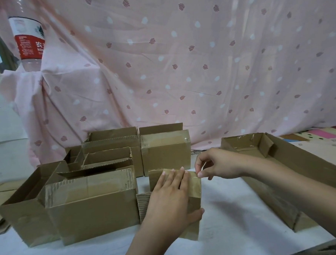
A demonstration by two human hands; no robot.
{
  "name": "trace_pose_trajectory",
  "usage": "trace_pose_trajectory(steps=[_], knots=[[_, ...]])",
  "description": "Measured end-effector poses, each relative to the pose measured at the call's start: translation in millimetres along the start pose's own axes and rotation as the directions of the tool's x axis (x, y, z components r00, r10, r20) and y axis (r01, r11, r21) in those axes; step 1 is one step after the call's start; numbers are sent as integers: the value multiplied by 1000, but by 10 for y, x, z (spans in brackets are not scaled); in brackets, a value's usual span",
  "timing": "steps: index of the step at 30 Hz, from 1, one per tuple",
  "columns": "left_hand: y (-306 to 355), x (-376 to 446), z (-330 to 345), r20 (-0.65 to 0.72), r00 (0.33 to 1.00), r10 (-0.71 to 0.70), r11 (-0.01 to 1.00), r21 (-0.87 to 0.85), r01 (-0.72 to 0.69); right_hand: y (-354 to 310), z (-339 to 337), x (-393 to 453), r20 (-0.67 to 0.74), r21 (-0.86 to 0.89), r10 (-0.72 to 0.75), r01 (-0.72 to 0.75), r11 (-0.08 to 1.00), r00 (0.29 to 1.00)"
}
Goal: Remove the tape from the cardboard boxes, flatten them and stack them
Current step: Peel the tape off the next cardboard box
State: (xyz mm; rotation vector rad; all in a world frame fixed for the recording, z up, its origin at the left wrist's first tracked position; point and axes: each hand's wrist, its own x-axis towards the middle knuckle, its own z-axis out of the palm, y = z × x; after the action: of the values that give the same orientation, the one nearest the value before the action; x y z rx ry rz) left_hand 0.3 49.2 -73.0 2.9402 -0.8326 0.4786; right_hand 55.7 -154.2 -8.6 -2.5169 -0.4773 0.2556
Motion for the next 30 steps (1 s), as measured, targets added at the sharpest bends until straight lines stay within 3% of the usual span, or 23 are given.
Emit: trace_pose_trajectory(steps=[9,15,20,30], knots=[[-46,5,36,-19,1000,6,1000,-19,-6,-6,-39,47,128,-95,-14,26,995,992],[-120,-11,4,-24,999,29,997,-65,-30,124,125,-88,22,47,-116,115,992,993],[-133,-13,2,-10,998,59,996,-63,-60,116,181,-169,-139,18,-201,205,979,970],[-123,-9,-36,23,996,83,996,-8,-83,108,216,-128,-235,205,-162,212,955,958]])
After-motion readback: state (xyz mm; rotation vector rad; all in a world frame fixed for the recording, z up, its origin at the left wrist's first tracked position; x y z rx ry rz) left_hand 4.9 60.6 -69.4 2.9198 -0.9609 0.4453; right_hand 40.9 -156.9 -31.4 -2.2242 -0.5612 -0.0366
